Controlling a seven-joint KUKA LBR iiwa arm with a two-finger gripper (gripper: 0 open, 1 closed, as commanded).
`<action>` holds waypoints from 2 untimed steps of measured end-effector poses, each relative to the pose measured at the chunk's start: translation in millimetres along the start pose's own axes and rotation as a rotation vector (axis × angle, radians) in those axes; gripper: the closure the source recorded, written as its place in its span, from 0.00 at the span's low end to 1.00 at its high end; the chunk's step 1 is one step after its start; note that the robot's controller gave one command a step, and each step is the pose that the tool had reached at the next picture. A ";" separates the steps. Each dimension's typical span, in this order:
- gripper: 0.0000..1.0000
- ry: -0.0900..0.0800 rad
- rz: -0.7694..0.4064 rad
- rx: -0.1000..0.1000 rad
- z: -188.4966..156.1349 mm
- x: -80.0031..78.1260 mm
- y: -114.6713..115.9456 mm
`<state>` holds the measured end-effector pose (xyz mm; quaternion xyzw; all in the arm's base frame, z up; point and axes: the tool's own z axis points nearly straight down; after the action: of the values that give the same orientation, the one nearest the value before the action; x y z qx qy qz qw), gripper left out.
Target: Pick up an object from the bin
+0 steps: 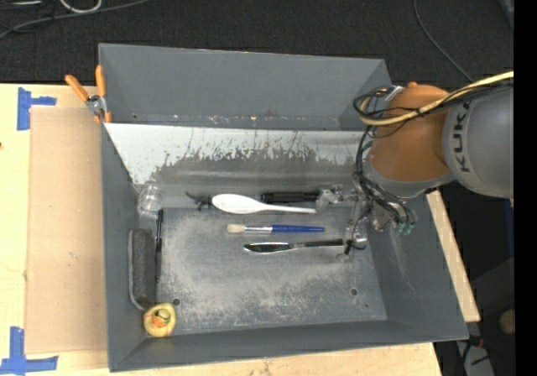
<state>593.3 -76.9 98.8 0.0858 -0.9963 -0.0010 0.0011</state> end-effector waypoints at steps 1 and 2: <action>0.00 -0.009 -0.038 0.003 -21.2 -5.9 52.2; 0.00 0.004 -0.120 0.000 -9.3 -5.4 63.9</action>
Offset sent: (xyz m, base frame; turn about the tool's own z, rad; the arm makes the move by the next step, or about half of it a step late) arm -0.0061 0.0693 0.0063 -0.1519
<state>587.8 -13.1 108.2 0.1453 -0.9894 -0.0009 0.0032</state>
